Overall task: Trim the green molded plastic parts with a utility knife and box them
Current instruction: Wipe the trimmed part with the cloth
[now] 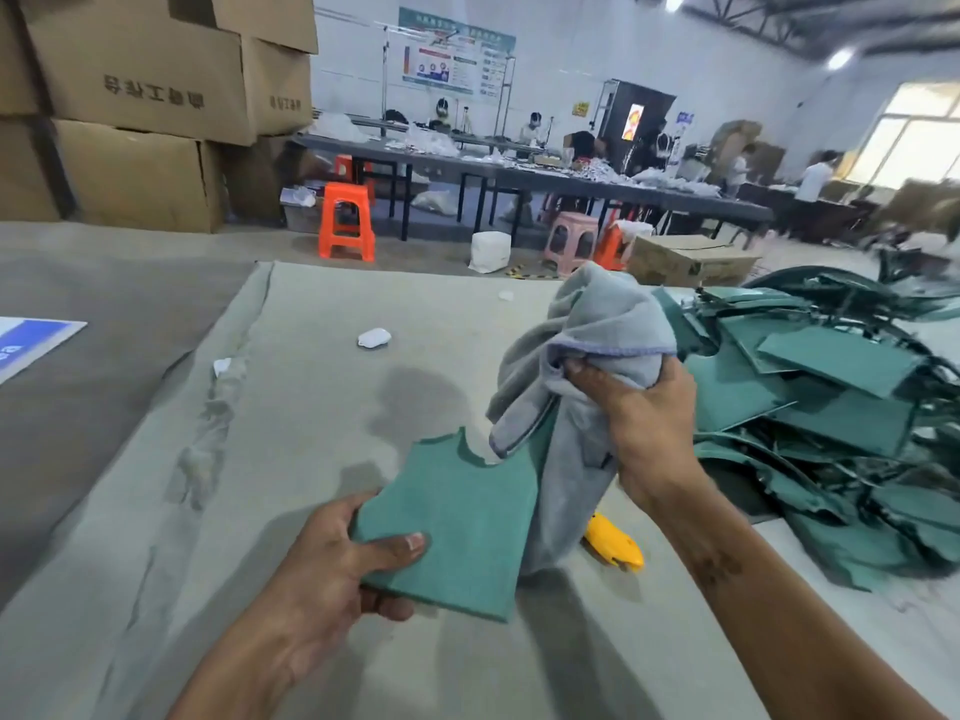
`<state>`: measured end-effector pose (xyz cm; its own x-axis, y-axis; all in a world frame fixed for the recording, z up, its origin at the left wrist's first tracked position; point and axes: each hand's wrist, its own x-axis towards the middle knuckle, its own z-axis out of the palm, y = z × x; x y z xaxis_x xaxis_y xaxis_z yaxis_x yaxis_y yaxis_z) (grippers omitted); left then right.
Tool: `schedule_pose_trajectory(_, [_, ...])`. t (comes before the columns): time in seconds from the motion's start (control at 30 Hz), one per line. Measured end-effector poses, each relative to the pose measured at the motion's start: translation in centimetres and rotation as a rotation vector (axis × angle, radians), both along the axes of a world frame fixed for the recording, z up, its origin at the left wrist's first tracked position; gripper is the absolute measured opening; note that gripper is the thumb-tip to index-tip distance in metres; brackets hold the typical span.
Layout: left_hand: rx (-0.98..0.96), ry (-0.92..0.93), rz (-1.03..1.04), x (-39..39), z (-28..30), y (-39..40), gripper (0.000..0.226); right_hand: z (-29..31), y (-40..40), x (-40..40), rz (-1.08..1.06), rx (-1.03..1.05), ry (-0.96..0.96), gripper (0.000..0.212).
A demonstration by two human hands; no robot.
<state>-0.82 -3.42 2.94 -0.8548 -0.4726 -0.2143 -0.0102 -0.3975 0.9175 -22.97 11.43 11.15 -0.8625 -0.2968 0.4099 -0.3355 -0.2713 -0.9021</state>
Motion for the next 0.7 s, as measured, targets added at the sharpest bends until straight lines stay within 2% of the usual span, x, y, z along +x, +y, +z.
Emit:
schedule_pose_trajectory(0.1, [-0.013, 0.007, -0.005, 0.2, 0.2, -0.2, 0.06, 1.5, 0.4, -1.2, -0.106, -0.282, -0.236, 0.053])
schedule_pose_trajectory(0.13, [-0.033, 0.0, -0.006, 0.1, 0.3, -0.1, 0.06, 1.8, 0.4, -1.6, -0.101, -0.274, -0.239, 0.056])
schedule_pose_trajectory(0.23, [-0.066, -0.008, -0.01, 0.2, 0.0, -0.2, 0.053, 2.4, 0.5, -2.2, 0.071, 0.056, -0.014, 0.056])
schedule_pose_trajectory(0.3, [-0.09, 0.01, -0.028, 0.2, -0.1, -0.1, 0.048, 2.9, 0.8, -2.7, 0.077, 0.152, 0.014, 0.066])
schedule_pose_trajectory(0.37, [-0.092, 0.061, -0.048, -0.1, 0.1, 0.2, 0.043, 3.2, 0.7, -3.3, 0.008, 0.073, -0.049, 0.068])
schedule_pose_trajectory(0.43, [-0.05, 0.103, -0.045, -0.5, 0.2, 0.5, 0.043, 3.4, -0.2, -3.1, -0.059, -0.026, -0.126, 0.058])
schedule_pose_trajectory(0.5, [-0.005, 0.111, 0.001, -0.6, 0.2, 0.4, 0.038, 3.6, -1.6, -2.8, -0.133, -0.18, -0.28, 0.049])
schedule_pose_trajectory(0.57, [0.049, 0.094, 0.118, -0.7, 0.2, 0.1, 0.034, 4.9, -2.8, -3.1, -0.199, -0.423, -0.515, 0.04])
schedule_pose_trajectory(0.63, [0.136, 0.096, 0.28, -0.8, -0.1, -0.5, 0.035, 6.2, -4.0, -3.6, -0.21, -0.624, -0.67, 0.034])
schedule_pose_trajectory(0.7, [0.191, 0.123, 0.453, -1.0, -0.3, -0.9, 0.02, 5.9, -5.6, -3.8, -0.262, -0.643, -0.695, 0.034])
